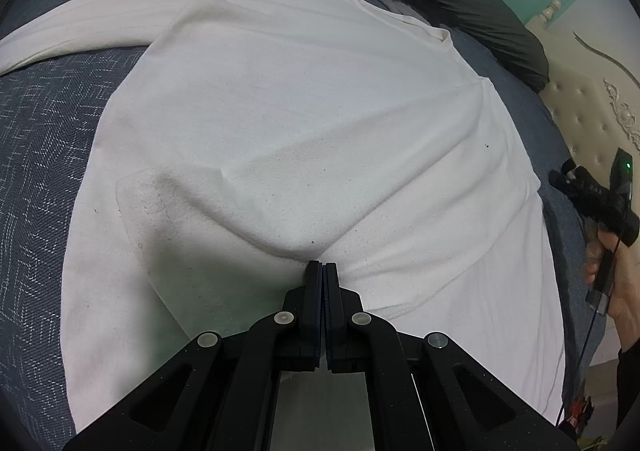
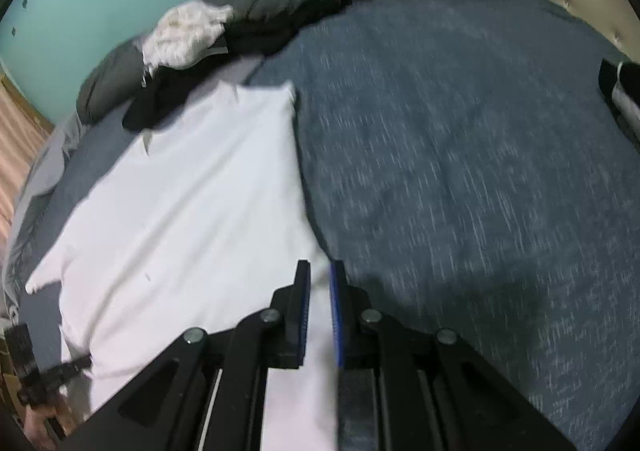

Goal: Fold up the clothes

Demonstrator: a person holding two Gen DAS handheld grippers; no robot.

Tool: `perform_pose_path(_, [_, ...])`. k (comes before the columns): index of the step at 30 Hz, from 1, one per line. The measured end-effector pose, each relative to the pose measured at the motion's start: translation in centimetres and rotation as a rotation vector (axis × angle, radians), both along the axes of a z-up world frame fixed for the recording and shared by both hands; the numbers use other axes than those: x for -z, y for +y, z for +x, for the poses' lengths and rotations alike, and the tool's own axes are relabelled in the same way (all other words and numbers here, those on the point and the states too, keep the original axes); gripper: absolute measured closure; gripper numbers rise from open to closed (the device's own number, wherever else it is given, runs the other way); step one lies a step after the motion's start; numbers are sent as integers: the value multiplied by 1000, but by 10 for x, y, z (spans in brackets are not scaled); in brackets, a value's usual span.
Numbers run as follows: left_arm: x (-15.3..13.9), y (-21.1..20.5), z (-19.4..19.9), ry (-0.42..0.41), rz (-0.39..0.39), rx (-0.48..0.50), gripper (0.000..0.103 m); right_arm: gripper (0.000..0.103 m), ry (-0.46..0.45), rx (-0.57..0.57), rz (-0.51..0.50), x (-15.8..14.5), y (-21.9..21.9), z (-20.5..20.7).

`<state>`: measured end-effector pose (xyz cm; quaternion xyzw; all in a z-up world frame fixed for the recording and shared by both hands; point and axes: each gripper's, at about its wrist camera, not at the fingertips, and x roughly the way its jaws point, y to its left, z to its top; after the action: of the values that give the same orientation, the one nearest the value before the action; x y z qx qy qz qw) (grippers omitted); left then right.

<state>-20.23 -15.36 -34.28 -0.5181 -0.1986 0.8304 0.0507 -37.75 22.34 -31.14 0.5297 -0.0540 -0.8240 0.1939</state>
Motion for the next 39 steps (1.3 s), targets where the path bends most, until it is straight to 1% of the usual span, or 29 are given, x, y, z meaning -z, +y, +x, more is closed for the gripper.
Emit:
perform_pose_path(5, [0, -1, -2, -11, 12, -12, 103, 94, -8, 15, 9, 1, -6, 4])
perform_pose_path(8, [0, 0, -2, -8, 5, -5, 103, 94, 39, 51, 1, -4, -5, 22])
perform_pose_path(10, [0, 0, -3, -8, 13, -5, 103, 94, 91, 80, -32, -18, -6, 35])
perform_pose_path(12, [0, -2, -4, -12, 26, -9, 103, 94, 113, 100, -98, -28, -11, 50])
perform_pose_path(15, [-1, -6, -3, -15, 58, -23, 103, 94, 102, 66, -174, -30, -33, 72])
perform_pose_path(17, [-8, -9, 0, 0, 56, -28, 102, 94, 84, 34, -226, -25, -51, 87])
perform_pose_path(19, [-18, -12, 4, 21, 42, -31, 95, 94, 68, 11, -265, -17, -67, 99])
perform_pose_path(20, [-22, -16, 6, 30, 38, -35, 88, 94, 60, -1, -284, -13, -74, 106])
perform_pose_path(21, [-27, -21, 9, 41, 34, -43, 83, 94, 53, -13, -300, -9, -80, 112])
perform_pose_path(25, [-40, -49, 19, 87, -17, -107, 81, 94, 42, -55, -338, 4, -92, 135])
perform_pose_path(27, [-36, -62, 22, 74, -1, -133, 77, 94, 17, -69, -354, 12, -97, 139])
perform_pose_path(29, [-30, -68, 23, 59, 16, -146, 77, 94, -10, -80, -368, 18, -101, 140])
perform_pose_path(31, [-25, -69, 21, 51, 23, -148, 77, 94, -2, -87, -371, 17, -102, 142])
perform_pose_path(34, [-22, -68, 16, 57, -11, -155, 77, 94, -5, -87, -396, 16, -103, 141])
perform_pose_path(37, [-20, -65, 8, 57, -15, -160, 78, 94, -12, -92, -406, 16, -102, 143])
perform_pose_path(38, [-21, -64, 7, 61, -15, -161, 80, 94, -17, -96, -408, 17, -102, 143])
perform_pose_path(39, [-22, -63, 7, 64, -13, -162, 88, 94, -21, -99, -411, 17, -102, 143])
